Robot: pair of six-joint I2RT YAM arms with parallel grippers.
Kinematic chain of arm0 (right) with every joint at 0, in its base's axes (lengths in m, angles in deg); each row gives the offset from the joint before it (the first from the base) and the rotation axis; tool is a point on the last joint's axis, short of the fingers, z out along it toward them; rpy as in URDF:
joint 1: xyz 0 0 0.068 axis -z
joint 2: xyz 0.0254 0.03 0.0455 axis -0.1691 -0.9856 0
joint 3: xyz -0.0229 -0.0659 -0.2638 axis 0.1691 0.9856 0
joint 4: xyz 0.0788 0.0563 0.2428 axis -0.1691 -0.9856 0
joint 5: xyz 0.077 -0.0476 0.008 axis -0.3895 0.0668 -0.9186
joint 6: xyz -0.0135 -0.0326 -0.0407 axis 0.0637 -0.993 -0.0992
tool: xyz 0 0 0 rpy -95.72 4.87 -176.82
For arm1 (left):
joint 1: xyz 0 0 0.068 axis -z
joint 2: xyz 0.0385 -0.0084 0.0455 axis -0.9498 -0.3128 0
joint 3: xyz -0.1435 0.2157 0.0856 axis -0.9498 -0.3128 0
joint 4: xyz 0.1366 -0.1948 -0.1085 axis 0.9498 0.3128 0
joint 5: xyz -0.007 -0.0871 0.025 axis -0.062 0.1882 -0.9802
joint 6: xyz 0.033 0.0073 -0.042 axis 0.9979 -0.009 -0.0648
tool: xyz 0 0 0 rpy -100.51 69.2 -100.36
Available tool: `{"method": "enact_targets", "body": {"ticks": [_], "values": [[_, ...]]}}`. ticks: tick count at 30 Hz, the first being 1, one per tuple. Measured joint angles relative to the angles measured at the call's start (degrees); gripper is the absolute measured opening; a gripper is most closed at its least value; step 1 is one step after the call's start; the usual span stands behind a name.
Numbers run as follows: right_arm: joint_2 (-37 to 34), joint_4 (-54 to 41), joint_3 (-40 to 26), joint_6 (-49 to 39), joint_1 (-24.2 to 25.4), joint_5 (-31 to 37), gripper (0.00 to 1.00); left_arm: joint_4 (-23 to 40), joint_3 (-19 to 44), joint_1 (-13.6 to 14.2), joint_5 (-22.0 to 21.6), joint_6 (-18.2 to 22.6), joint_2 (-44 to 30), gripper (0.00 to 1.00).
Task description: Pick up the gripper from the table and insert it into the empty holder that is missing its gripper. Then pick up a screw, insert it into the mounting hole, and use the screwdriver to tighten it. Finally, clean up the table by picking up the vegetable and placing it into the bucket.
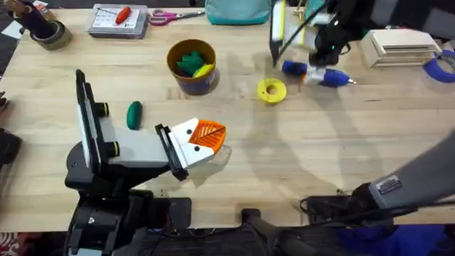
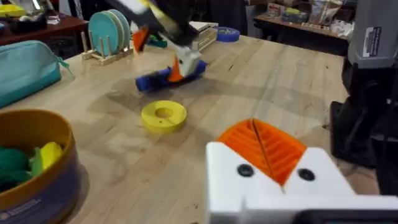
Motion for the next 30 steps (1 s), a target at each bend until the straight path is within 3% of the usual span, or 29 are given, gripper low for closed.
{"method": "enact_targets", "body": {"ticks": [1, 6, 7, 13, 16, 19, 24, 30], "values": [[1.64, 1.55, 0.03, 4.06, 0.00, 0.16, 0.994, -0.01, 0.00, 0.00, 0.00, 0.22, 0.00, 0.059], [12.81, 2.82, -0.58, 15.86, 0.00, 0.02, 0.994, -0.01, 0.00, 0.00, -0.04, 0.39, 0.00, 0.841], [14.73, 2.89, -0.95, 17.22, 0.00, -0.45, 0.994, 0.00, 0.00, 0.00, 0.00, 0.22, 0.00, 0.944], [24.38, 7.47, -2.89, 32.86, -0.08, -9.26, 0.994, -3.18, -0.22, 0.00, -1.15, -0.72, 0.00, 0.985], [28.42, 7.65, -2.99, 40.83, -0.59, -14.61, 0.994, -9.71, -0.20, -0.08, -3.42, -3.46, 0.00, 0.985], [32.19, 4.29, -2.99, 46.71, -1.72, -17.68, 0.994, -9.84, 1.15, -0.68, -6.37, -4.88, -0.01, 0.985], [39.02, -4.27, -2.99, 51.98, -3.37, -20.07, 0.995, 0.72, 12.11, -3.43, -12.39, -3.35, -2.87, 0.984], [48.00, -11.63, 0.19, 54.39, -3.39, -20.93, 0.994, 25.52, 33.17, -7.63, -21.30, 3.44, -15.93, 0.985]]}}
